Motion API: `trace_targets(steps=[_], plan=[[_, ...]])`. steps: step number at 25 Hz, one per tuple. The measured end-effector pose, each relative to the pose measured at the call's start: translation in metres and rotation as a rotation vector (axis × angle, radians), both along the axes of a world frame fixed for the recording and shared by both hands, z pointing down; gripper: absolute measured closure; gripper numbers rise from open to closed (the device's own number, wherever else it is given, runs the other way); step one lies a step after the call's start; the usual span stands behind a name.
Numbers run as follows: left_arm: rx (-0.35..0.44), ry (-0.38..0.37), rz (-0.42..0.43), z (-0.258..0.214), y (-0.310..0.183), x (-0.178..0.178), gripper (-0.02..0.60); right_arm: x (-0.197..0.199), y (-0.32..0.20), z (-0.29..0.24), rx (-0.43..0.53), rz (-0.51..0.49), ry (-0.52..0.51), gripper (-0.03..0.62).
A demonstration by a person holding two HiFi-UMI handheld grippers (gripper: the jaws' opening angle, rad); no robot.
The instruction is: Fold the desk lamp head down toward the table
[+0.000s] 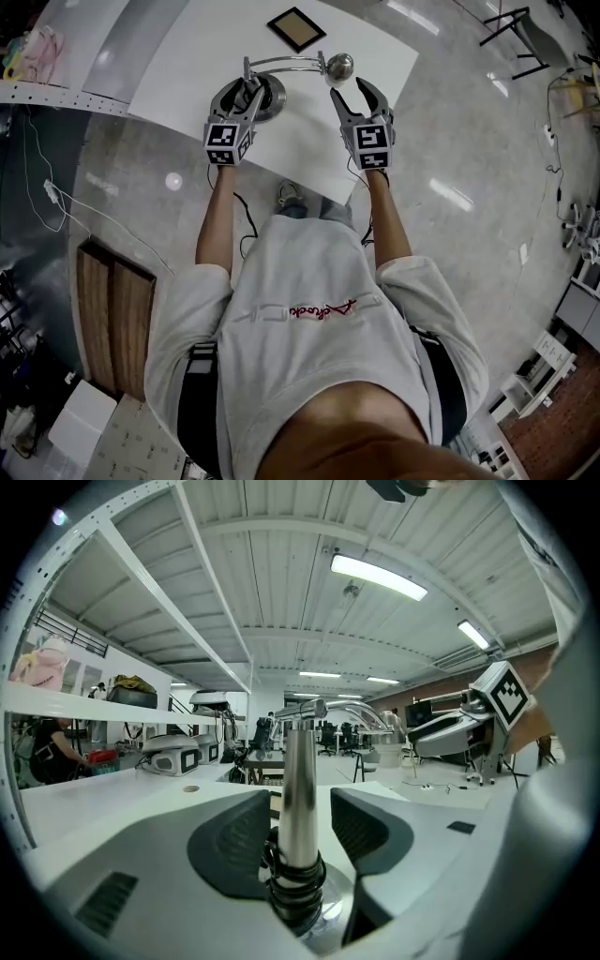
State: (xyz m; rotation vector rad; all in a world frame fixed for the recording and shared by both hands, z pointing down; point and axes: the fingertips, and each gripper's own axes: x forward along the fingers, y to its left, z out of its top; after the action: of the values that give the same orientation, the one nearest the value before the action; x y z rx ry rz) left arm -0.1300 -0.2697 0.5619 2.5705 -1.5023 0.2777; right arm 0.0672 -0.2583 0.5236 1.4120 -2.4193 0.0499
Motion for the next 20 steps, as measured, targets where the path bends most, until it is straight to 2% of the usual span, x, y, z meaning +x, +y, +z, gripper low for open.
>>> trace_targets(steps=[1,4,5,9,13,20], plan=[[0.001,0.000,-0.001,-0.001,0.003,-0.002,0.362,0.000,0.003,-0.001,0.003,0.008,-0.004,0.365],[-0.002,0.004,0.003,-0.001,0.013,-0.005,0.384,0.001,0.011,-0.006,0.016,0.032,-0.020,0.558],[-0.004,0.004,0.008,0.000,0.016,-0.006,0.413,0.000,0.013,-0.006,0.013,0.026,-0.031,0.574],[0.001,0.013,0.023,-0.003,0.024,-0.009,0.444,-0.007,0.022,-0.005,-0.006,-0.005,-0.059,0.576],[0.010,0.007,0.053,-0.007,0.035,-0.008,0.552,-0.019,0.033,-0.010,-0.008,-0.029,-0.090,0.576],[0.011,0.018,0.106,-0.013,0.061,0.015,0.554,-0.029,0.060,-0.009,-0.030,-0.087,-0.149,0.577]])
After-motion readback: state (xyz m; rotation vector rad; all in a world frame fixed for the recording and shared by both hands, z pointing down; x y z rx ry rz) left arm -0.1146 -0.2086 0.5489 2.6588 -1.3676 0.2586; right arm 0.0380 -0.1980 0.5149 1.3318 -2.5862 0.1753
